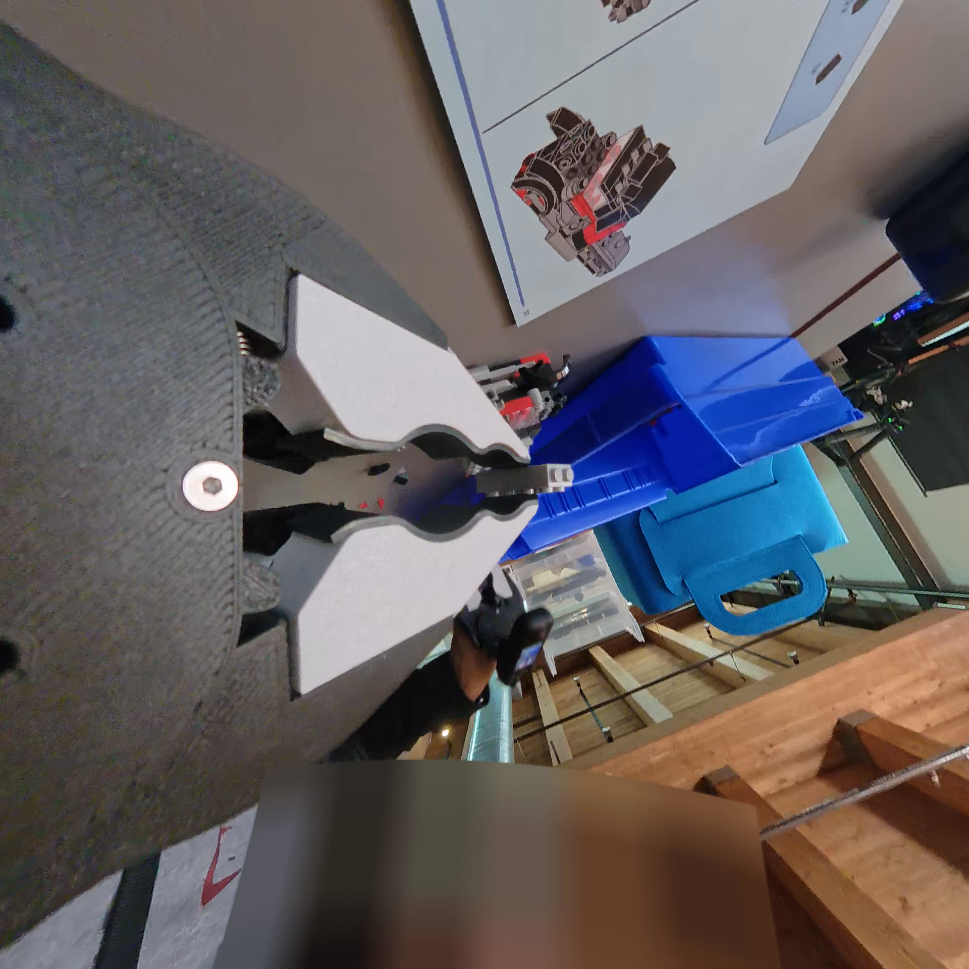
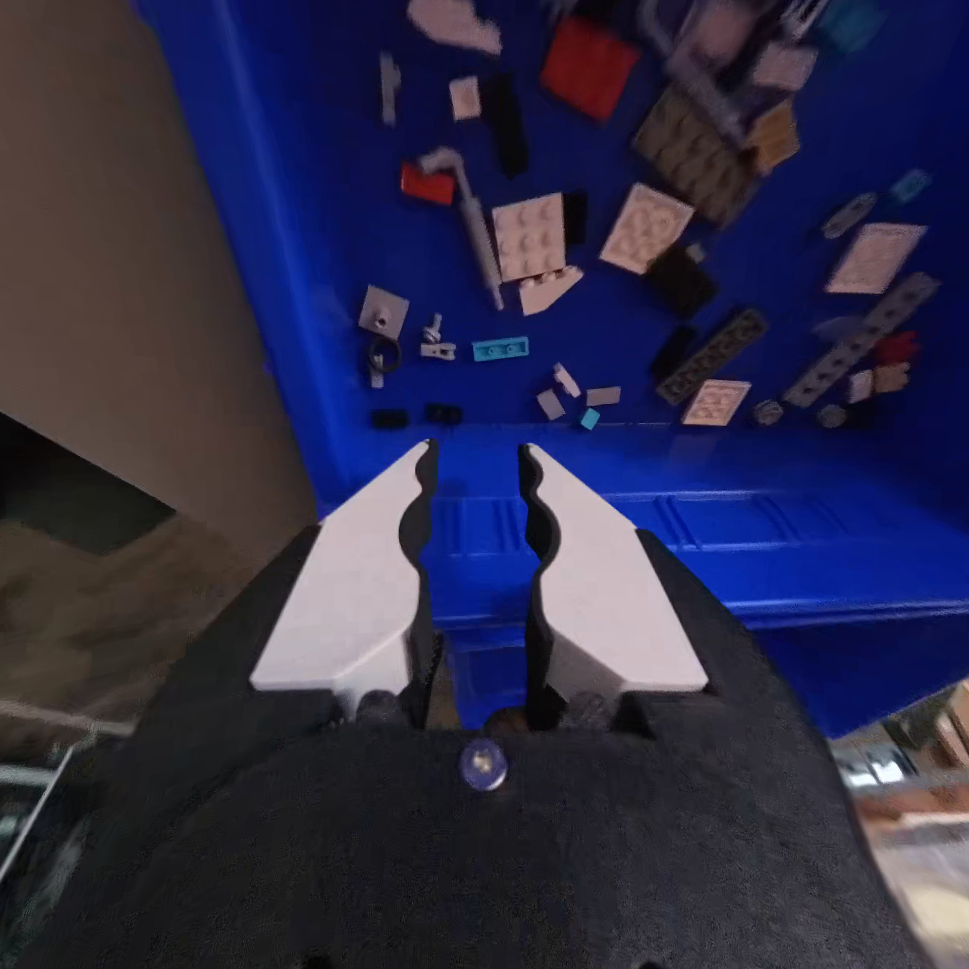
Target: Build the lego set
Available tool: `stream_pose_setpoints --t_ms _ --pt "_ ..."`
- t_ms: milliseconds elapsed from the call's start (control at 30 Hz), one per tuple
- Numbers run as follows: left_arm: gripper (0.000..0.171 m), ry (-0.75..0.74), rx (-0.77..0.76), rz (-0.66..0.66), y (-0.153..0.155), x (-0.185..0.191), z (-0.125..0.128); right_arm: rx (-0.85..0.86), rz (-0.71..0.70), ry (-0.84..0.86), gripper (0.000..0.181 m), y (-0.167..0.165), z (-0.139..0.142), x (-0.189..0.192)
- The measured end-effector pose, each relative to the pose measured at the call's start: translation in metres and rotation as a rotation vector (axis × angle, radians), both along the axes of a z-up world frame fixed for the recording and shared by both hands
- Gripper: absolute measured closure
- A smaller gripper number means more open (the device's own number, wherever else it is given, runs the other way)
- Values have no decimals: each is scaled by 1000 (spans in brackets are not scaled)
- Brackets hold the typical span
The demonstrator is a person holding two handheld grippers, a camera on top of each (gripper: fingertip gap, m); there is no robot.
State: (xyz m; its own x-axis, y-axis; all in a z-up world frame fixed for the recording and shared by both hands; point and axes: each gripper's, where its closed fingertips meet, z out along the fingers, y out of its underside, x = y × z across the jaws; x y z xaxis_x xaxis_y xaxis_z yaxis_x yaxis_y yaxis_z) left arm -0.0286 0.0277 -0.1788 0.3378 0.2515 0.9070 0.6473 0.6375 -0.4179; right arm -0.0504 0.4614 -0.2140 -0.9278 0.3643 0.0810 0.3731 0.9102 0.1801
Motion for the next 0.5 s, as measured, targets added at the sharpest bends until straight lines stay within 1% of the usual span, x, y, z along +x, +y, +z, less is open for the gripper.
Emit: stream_pose_setpoints --t_ms 100,200,300,500 --pt "160 20 58 -19 -3 4 6 91 0 -78 150 1 -11 4" --pt "161 29 115 -47 -5 6 10 145 -8 -138 150 0 -20 10" --pt "161 38 148 -75 -4 8 13 208 -9 -164 150 4 -28 13" --pt "161 46 195 -89 -7 11 17 283 -23 -180 149 10 -40 15"
